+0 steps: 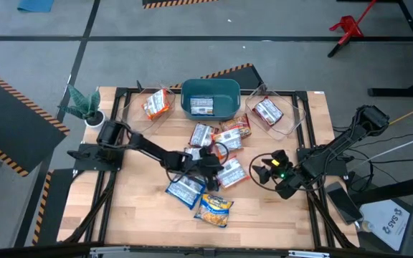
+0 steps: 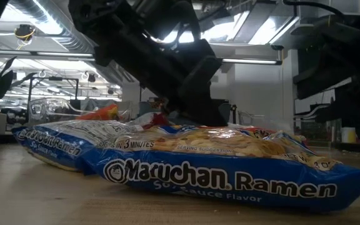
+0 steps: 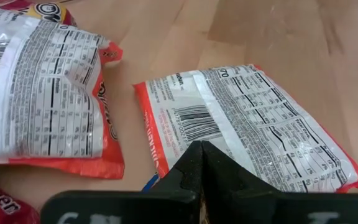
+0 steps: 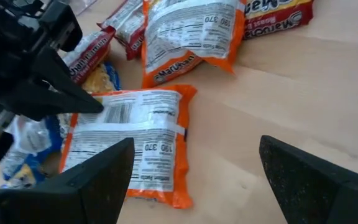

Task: Sort Maruchan noodles
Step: Put the orange noodle pack into the left transparent bin

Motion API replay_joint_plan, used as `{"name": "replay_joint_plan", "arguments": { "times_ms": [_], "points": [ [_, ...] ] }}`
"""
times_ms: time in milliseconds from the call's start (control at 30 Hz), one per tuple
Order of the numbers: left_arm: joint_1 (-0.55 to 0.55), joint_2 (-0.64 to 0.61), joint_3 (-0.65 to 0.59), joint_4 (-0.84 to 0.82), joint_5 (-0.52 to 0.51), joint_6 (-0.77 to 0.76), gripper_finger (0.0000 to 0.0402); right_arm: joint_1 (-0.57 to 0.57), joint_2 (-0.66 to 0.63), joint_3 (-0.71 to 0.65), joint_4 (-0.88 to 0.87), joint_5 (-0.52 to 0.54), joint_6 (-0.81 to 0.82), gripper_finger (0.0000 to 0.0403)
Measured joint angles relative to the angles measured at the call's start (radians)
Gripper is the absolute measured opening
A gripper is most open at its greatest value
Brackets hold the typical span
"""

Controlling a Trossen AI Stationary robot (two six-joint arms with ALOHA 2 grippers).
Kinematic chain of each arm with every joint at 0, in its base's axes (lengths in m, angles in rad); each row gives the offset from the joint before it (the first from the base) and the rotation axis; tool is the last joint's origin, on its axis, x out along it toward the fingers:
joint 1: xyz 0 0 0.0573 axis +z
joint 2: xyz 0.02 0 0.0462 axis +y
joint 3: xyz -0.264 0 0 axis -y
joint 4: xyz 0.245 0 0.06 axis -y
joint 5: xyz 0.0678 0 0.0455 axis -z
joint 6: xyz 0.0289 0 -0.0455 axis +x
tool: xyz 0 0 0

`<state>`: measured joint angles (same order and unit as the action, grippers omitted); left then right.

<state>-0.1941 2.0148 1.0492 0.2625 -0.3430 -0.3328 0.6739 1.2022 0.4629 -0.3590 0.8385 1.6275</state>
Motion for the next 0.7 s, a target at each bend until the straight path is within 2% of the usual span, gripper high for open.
{"name": "replay_joint_plan", "arguments": {
  "times_ms": [133,200,267,400,500,600,700],
  "points": [
    [-0.015,0.000,0.000,-0.024,-0.018,-0.007,0.0000,0.000,0.000,0.000,0.048,-0.028,-0.031,0.0330],
    [-0.016,0.000,0.000,-0.027,-0.021,-0.021,0.0000,0.000,0.003,0.000,0.115,-0.064,-0.217,0.0330],
    [-0.009,0.000,0.000,-0.025,-0.014,-0.029,0.0000,0.000,0.028,0.000,0.226,-0.106,-0.485,0.0330],
    [0.013,0.000,-0.002,-0.022,0.041,-0.067,0.0000,-0.022,0.121,0.019,0.424,-0.118,-0.928,0.0330],
    [0.036,-0.001,-0.002,-0.023,0.100,-0.108,0.0000,-0.063,0.222,0.078,0.446,-0.162,-1.119,0.0330],
    [0.055,-0.003,-0.002,-0.023,0.139,-0.132,0.0000,-0.095,0.332,0.156,0.432,-0.223,-1.249,0.0330],
    [0.069,-0.003,-0.002,-0.022,0.165,-0.137,0.0000,-0.107,0.430,0.241,0.419,-0.234,-1.349,0.0330]
  ]
}}
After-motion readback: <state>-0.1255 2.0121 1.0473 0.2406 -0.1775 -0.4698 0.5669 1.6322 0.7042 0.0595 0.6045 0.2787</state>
